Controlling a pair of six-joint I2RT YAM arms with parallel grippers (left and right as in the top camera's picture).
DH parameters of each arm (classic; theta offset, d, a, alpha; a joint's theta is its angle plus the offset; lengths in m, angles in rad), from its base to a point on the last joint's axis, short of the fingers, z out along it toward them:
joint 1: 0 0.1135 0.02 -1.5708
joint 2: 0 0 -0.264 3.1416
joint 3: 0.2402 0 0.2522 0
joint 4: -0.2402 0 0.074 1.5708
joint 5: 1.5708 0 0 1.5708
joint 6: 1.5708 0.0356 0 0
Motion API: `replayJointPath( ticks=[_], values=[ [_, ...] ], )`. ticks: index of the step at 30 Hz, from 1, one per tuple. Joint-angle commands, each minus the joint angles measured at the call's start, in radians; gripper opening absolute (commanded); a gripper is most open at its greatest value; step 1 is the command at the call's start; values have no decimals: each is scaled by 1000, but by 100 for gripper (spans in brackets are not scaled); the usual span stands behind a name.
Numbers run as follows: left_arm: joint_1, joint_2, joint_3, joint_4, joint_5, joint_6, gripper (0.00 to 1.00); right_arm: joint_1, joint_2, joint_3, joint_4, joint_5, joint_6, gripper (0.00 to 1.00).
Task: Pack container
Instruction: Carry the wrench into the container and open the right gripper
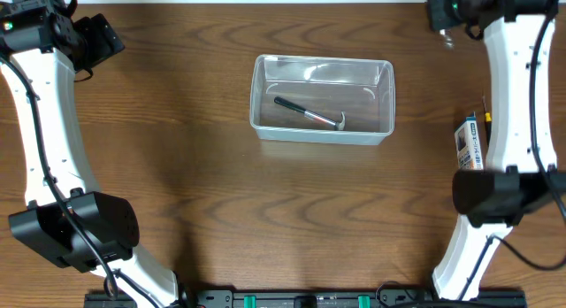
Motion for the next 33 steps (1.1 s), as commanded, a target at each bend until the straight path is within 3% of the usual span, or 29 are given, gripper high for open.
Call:
replayJointPath(
  ticks=[1, 12, 24, 33],
  values=[
    [0, 4, 5, -2, -16, 2, 98, 100, -7, 6, -61, -100, -269, 1],
    [0, 4, 5, -2, -16, 2, 98, 261, 0, -170, -156, -85, -560, 1],
    [0, 4, 5, -2, -16, 2, 98, 269, 3, -557, 76, -79, -556, 1],
    [0, 4, 5, -2, -16, 2, 98, 272, 4, -745, 245, -79, -530, 1]
  ],
)
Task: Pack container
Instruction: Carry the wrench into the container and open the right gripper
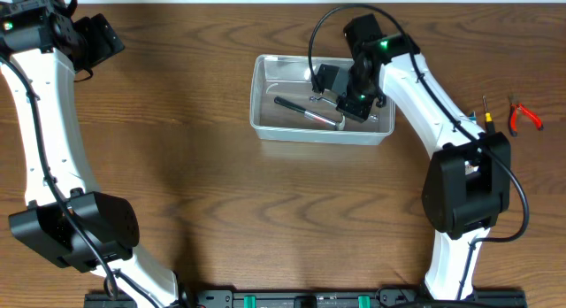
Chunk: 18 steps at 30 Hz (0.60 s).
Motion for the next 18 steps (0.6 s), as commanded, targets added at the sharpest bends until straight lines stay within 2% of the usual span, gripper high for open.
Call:
replayJointPath(
  ticks=[1, 10, 11, 13, 18],
  values=[
    [0, 4, 5, -3, -16, 2, 98, 10, 7, -56, 51, -5, 8, 1],
    [0, 4, 5, -3, -16, 2, 98, 10, 13, -89, 122, -5, 27, 3],
    [0, 4, 5, -3, -16, 2, 98, 10, 13, -89, 126, -5, 27, 7],
    [0, 4, 5, -3, -16, 2, 98, 10, 13, -89, 130, -5, 27, 30],
    [0, 4, 5, -3, -16, 2, 98, 10, 13, -89, 145, -5, 46, 47]
  ],
)
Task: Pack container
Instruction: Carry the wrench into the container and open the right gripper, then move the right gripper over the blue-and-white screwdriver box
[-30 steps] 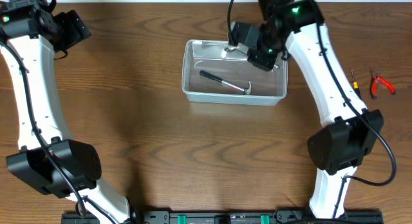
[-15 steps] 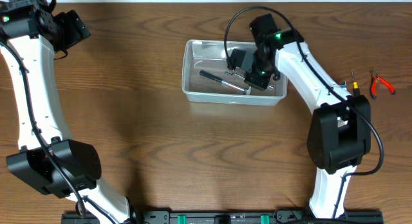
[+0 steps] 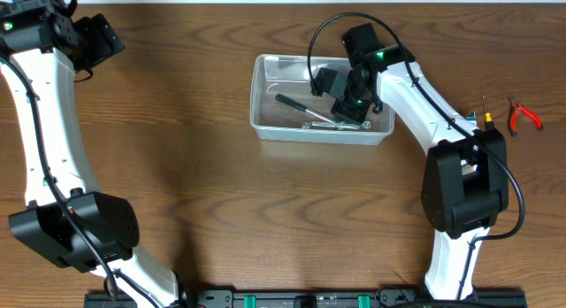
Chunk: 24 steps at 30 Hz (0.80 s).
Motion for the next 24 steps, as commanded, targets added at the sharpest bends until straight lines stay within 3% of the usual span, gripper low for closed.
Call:
replayJointPath(
  ticks=[1, 9, 13, 18, 24],
  values=[
    [0, 4, 5, -2, -16, 2, 98, 10, 8, -1, 11, -5, 26, 49],
    [0, 4, 5, -2, -16, 2, 98, 10, 6, 2, 50, -6, 93, 58],
    [0, 4, 5, -2, -16, 2, 98, 10, -3, 65, 34, -10, 219, 63],
    [0, 4, 5, -2, -16, 2, 98, -9, -21, 298, -82, -4, 452, 66],
    [0, 4, 5, -2, -16, 2, 98, -103, -22, 642, -356, 132, 639, 66]
  ],
)
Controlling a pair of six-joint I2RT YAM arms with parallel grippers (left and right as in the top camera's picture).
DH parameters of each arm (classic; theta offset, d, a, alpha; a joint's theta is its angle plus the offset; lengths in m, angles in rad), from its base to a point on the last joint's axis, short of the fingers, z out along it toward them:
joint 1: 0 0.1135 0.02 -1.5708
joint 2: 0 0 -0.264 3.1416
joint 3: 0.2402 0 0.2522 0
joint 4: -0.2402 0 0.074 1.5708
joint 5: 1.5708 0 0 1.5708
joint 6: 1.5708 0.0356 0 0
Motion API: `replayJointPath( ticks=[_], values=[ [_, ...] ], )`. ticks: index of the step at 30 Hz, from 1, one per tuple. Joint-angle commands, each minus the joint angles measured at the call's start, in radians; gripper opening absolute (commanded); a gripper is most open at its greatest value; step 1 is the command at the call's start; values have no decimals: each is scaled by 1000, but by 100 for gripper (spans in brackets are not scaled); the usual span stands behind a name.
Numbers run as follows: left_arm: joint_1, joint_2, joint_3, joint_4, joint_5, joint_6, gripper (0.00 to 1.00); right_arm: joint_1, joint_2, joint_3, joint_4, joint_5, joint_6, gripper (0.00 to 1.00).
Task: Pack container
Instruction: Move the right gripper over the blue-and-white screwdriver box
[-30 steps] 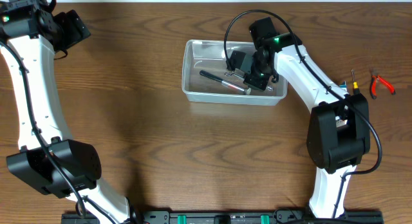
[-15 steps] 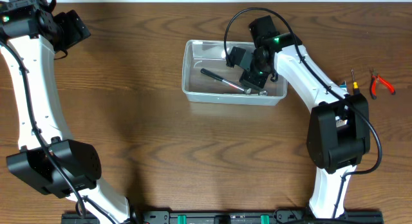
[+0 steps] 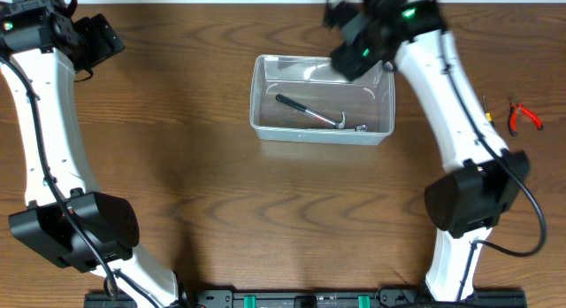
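The clear plastic container [image 3: 263,96] stands at the table's middle back. In it lie a black-handled hammer [image 3: 305,112] and a small metal tool [image 3: 359,127] by the hammer's head. My right gripper [image 3: 352,58] is blurred and raised over the container's back right rim. Nothing shows between its fingers. Far off at the back left corner, my left gripper [image 3: 104,38] is held above the table, its fingers too dark to read.
Red-handled pliers [image 3: 525,117] and a small yellow-handled screwdriver [image 3: 485,113] lie at the right edge. The right arm's white links run down the right side to its base at the front.
My right gripper was low inside the container over the hammer's head. It is now up and back over the rear right rim, and the small metal tool lies in the container. The left arm has not moved.
At first the container held only the hammer and my right arm reached to the far back right. Then the right gripper was down in the container's right half. Then a metal tool lay under it. Now the gripper is raised clear of the container.
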Motion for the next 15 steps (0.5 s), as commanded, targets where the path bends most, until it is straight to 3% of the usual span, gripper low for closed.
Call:
replayJointPath(
  ticks=[1, 6, 15],
  values=[
    [0, 4, 5, -3, -16, 2, 98, -84, -18, 148, -100, 117, 152, 68],
    [0, 4, 5, -3, -16, 2, 98, -217, -19, 249, -233, 226, 152, 80],
    [0, 4, 5, -3, -16, 2, 98, -459, -19, 253, -352, 76, 153, 83]
  ],
)
